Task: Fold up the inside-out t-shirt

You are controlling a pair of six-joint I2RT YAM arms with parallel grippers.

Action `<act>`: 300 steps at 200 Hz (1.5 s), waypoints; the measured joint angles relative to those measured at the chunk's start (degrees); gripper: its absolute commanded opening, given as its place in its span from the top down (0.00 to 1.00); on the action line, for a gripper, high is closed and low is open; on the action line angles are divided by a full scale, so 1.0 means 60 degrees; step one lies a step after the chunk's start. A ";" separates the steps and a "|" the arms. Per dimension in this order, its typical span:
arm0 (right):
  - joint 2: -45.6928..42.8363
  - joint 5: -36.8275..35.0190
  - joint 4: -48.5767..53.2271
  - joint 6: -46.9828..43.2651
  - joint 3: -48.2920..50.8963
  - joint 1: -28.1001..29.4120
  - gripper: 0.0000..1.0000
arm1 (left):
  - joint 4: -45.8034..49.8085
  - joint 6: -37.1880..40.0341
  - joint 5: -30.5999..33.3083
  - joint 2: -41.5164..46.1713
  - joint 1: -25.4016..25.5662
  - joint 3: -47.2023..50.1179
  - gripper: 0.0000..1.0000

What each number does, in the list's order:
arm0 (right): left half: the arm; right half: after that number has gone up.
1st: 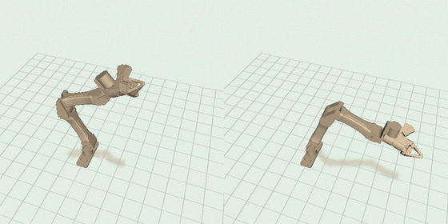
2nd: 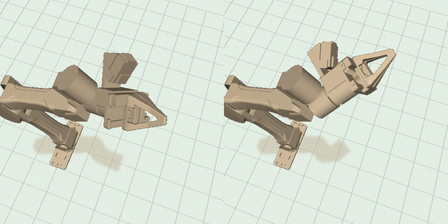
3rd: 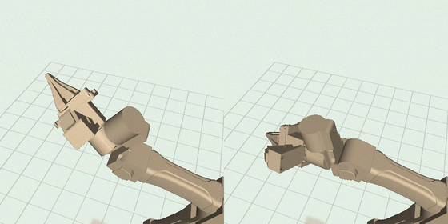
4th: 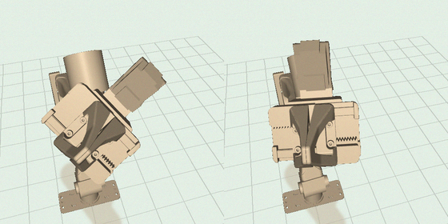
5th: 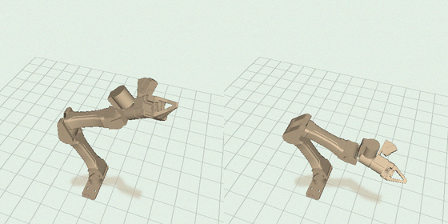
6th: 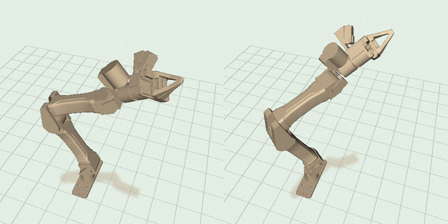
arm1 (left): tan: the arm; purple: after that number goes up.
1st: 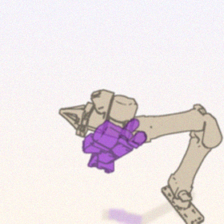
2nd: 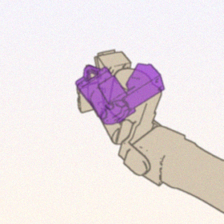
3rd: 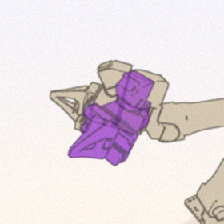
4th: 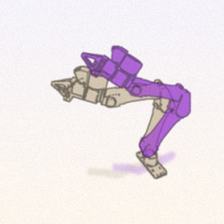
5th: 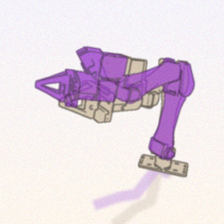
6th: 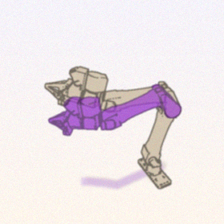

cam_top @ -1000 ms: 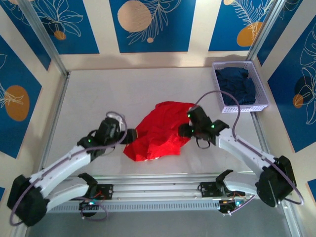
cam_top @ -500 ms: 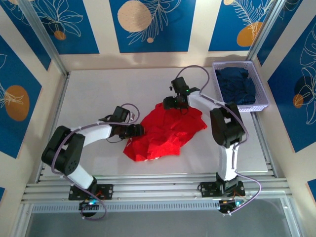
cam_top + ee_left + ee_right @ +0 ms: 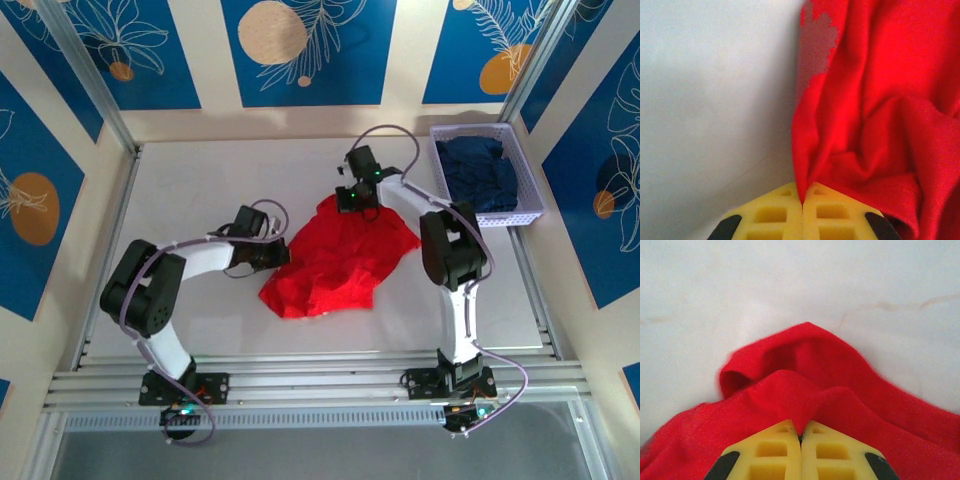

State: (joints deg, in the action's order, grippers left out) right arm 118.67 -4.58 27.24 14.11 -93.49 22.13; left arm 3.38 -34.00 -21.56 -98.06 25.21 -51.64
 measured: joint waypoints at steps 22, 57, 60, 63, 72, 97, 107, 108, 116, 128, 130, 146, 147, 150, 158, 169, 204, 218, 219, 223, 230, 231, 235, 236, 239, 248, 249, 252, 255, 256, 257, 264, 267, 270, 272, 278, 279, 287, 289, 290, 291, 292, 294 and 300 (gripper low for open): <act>-0.0911 0.0404 -0.0324 0.0004 -0.0342 -0.0339 1.00 | 0.0331 0.0186 0.0361 0.0590 -0.0091 -0.0958 1.00; -0.3162 0.0699 -0.1082 -0.0175 -0.0619 -0.0597 1.00 | 0.0324 0.0769 0.1053 0.2903 -0.0131 -0.2251 1.00; -0.3490 0.0707 -0.1169 -0.0200 -0.0532 -0.0597 1.00 | 0.0306 0.0820 0.1078 0.3173 -0.0127 -0.2262 1.00; -0.3738 0.0718 -0.1286 -0.0229 -0.0415 -0.0590 1.00 | 0.0270 0.0885 0.1107 0.3410 -0.0127 -0.2259 1.00; -0.4550 0.0739 -0.1519 -0.0277 0.0029 -0.0572 0.94 | 0.0251 0.1020 0.1137 0.4189 -0.0109 -0.2200 0.93; -0.7089 0.0324 -0.2040 -0.0306 0.2521 -0.0474 0.75 | 0.0076 0.1282 0.0827 0.5523 0.0051 -0.1384 0.61; -0.7890 -0.0127 -0.2080 -0.0091 0.3770 -0.0397 0.59 | 0.0164 0.1494 0.0546 0.5737 0.0127 -0.0896 0.51; -0.7952 -0.0175 -0.2091 -0.0098 0.3869 -0.0397 0.58 | 0.0189 0.1464 0.0495 0.5752 0.0146 -0.0816 0.50; -0.8462 -0.0565 -0.2084 -0.0018 0.4885 -0.0368 0.49 | 0.0346 0.1501 0.0288 0.5839 0.0240 -0.0393 0.43; -0.9052 -0.1060 -0.1916 0.0244 0.6448 -0.0361 0.35 | 0.0681 0.1654 0.0036 0.5770 0.0426 0.0342 0.35; -0.9125 -0.1118 -0.1883 0.0193 0.6692 -0.0361 0.33 | 0.0750 0.1606 0.0007 0.5767 0.0455 0.0488 0.33; -0.9577 -0.1322 -0.1545 0.0495 0.8207 -0.0342 0.29 | 0.1446 0.1734 -0.0113 0.5850 0.0605 0.1362 0.24; -0.9592 -0.1322 -0.1541 0.0521 0.8255 -0.0339 0.29 | 0.1519 0.1778 -0.0102 0.5865 0.0612 0.1421 0.24; -0.9639 -0.1319 -0.1501 0.0535 0.8426 -0.0324 0.29 | 0.1654 0.1712 -0.0055 0.5890 0.0627 0.1512 0.23; -0.9694 -0.1231 -0.1432 0.0630 0.8761 -0.0237 0.28 | 0.1996 0.1741 0.0073 0.5952 0.0641 0.1650 0.23; -0.9588 -0.1038 -0.1468 0.0736 0.8896 0.0004 0.27 | 0.2266 0.1749 0.0346 0.5960 0.0641 0.1657 0.22; -0.7661 -0.0703 -0.2197 0.0743 0.7912 0.1461 0.27 | 0.2743 0.1494 0.1789 0.5348 0.0641 0.1293 0.21; -0.6553 -0.0670 -0.2339 0.0681 0.7271 0.2014 0.27 | 0.2973 0.1399 0.2371 0.5144 0.0641 0.1297 0.20; -0.6495 -0.0674 -0.2342 0.0681 0.7242 0.2040 0.27 | 0.2991 0.1395 0.2397 0.5136 0.0641 0.1297 0.20; -0.6153 -0.0678 -0.2328 0.0678 0.7038 0.2178 0.27 | 0.3082 0.1392 0.2554 0.5115 0.0641 0.1300 0.20; -0.5708 -0.0699 -0.2295 0.0678 0.6776 0.2335 0.27 | 0.3184 0.1370 0.2772 0.5100 0.0641 0.1311 0.20; -0.5617 -0.0710 -0.2288 0.0678 0.6710 0.2361 0.27 | 0.3191 0.1366 0.2794 0.5100 0.0641 0.1311 0.20; -0.5399 -0.0729 -0.2259 0.0674 0.6586 0.2408 0.27 | 0.3264 0.1362 0.2911 0.5096 0.0641 0.1311 0.20; -0.5322 -0.0736 -0.2233 0.0678 0.6539 0.2419 0.27 | 0.3275 0.1366 0.2922 0.5100 0.0641 0.1311 0.20; -0.5184 -0.0754 -0.2197 0.0678 0.6455 0.2437 0.27 | 0.3315 0.1366 0.2980 0.5100 0.0641 0.1311 0.20; -0.4794 -0.0871 -0.2109 0.0678 0.6284 0.2433 0.27 | 0.3399 0.1381 0.3078 0.5096 0.0641 0.1315 0.20; -0.4772 -0.0882 -0.2095 0.0678 0.6277 0.2430 0.27 | 0.3399 0.1384 0.3082 0.5096 0.0641 0.1319 0.20; -0.4688 -0.0925 -0.2065 0.0678 0.6266 0.2408 0.27 | 0.3410 0.1410 0.3082 0.5096 0.0645 0.1330 0.20; -0.4626 -0.0943 -0.2047 0.0681 0.6266 0.2386 0.27 | 0.3410 0.1417 0.3082 0.5096 0.0656 0.1341 0.20; -0.4597 -0.0943 -0.2033 0.0681 0.6266 0.2371 0.27 | 0.3410 0.1421 0.3082 0.5096 0.0659 0.1344 0.20; -0.4586 -0.0951 -0.2022 0.0681 0.6266 0.2368 0.27 | 0.3410 0.1428 0.3082 0.5096 0.0667 0.1351 0.20; -0.4481 -0.0958 -0.1883 0.0685 0.6269 0.2288 0.28 | 0.3406 0.1457 0.3071 0.5089 0.0721 0.1392 0.20; -0.4455 -0.0954 -0.1836 0.0685 0.6273 0.2251 0.28 | 0.3399 0.1490 0.3060 0.5078 0.0736 0.1406 0.20; -0.4426 -0.0933 -0.1803 0.0692 0.6273 0.2204 0.28 | 0.3388 0.1497 0.3045 0.5071 0.0776 0.1428 0.20; -0.4415 -0.0922 -0.1774 0.0696 0.6273 0.2175 0.28 | 0.3373 0.1515 0.3038 0.5064 0.0798 0.1443 0.20; -0.4379 -0.0823 -0.1741 0.0721 0.6273 0.2065 0.29 | 0.3326 0.1545 0.3024 0.5038 0.0918 0.1486 0.20; -0.4375 -0.0812 -0.1741 0.0725 0.6273 0.2051 0.29 | 0.3315 0.1559 0.3009 0.5031 0.0947 0.1497 0.20; -0.4342 -0.0630 -0.1749 0.0765 0.6273 0.1883 0.33 | 0.3286 0.1661 0.2973 0.4962 0.1213 0.1519 0.20; -0.4328 -0.0565 -0.1752 0.0772 0.6273 0.1832 0.34 | 0.3282 0.1687 0.2973 0.4936 0.1271 0.1519 0.20; -0.4320 -0.0543 -0.1756 0.0790 0.6273 0.1818 0.34 | 0.3282 0.1708 0.2976 0.4921 0.1326 0.1519 0.20; -0.4309 -0.0495 -0.1763 0.0834 0.6273 0.1785 0.35 | 0.3279 0.1712 0.2976 0.4914 0.1351 0.1519 0.20; -0.4306 -0.0484 -0.1770 0.0841 0.6273 0.1770 0.35 | 0.3271 0.1719 0.2969 0.4907 0.1381 0.1519 0.20; -0.4291 -0.0423 -0.1785 0.0823 0.6273 0.1723 0.36 | 0.3246 0.1749 0.2958 0.4867 0.1468 0.1519 0.20; -0.4226 -0.0255 -0.1829 0.0903 0.6273 0.1625 0.41 | 0.3213 0.1810 0.2965 0.4747 0.1698 0.1512 0.20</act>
State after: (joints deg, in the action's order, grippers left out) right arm 93.32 -6.11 16.27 19.53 -55.86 31.88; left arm 22.65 -23.14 -3.77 -69.58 35.40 -42.57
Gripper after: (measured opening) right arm 0.659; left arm 0.799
